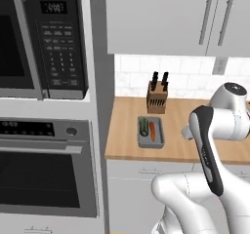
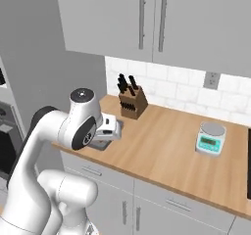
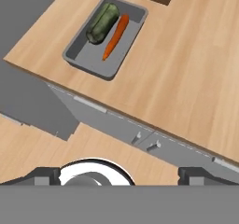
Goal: Take the meat container that has the chicken drumstick and place it on the second highest rack of the freezer. Then take the vegetable container that has the carrot and cucumber and place it on the highest rack of the freezer.
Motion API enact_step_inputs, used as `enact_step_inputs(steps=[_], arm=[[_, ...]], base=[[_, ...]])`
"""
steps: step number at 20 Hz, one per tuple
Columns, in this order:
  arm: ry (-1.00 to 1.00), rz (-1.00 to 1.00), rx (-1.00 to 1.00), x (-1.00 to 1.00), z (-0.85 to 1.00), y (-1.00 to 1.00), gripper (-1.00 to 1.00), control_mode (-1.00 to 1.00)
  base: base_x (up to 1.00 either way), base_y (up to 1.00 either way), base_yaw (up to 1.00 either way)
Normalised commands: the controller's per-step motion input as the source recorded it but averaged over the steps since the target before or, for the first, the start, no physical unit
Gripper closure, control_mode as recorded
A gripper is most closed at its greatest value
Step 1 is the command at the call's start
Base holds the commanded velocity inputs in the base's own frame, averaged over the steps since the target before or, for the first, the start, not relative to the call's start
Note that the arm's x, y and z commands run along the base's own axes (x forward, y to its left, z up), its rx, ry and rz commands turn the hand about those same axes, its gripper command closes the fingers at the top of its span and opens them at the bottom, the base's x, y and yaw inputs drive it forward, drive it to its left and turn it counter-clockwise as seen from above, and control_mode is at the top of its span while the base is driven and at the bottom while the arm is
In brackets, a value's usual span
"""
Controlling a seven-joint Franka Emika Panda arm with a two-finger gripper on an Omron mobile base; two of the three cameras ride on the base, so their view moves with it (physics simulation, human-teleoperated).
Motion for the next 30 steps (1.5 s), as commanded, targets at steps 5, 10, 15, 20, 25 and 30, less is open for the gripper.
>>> enact_step_inputs(steps=[5,10,15,20,25,30], arm=[[0.0,0.0,0.0,0.0,0.0,0.0,-1.0,1.0],[0.0,0.0,0.0,0.0,0.0,0.0,-1.0,1.0],[0.0,0.0,0.0,0.0,0.0,0.0,-1.0,1.0],[0.01,0.0,0.0,0.07,0.0,0.0,-1.0,-1.0],[0.17,0.0,0.0,0.66,0.0,0.0,-1.0,-1.0],[0.16,0.02,0.0,0.7,-0.18,0.0,-1.0,-1.0]], base=[[0.0,0.0,0.23],[0.0,0.0,0.1],[0.0,0.0,0.0],[0.0,0.0,0.0],[0.0,0.0,0.0],[0.0,0.0,0.0]])
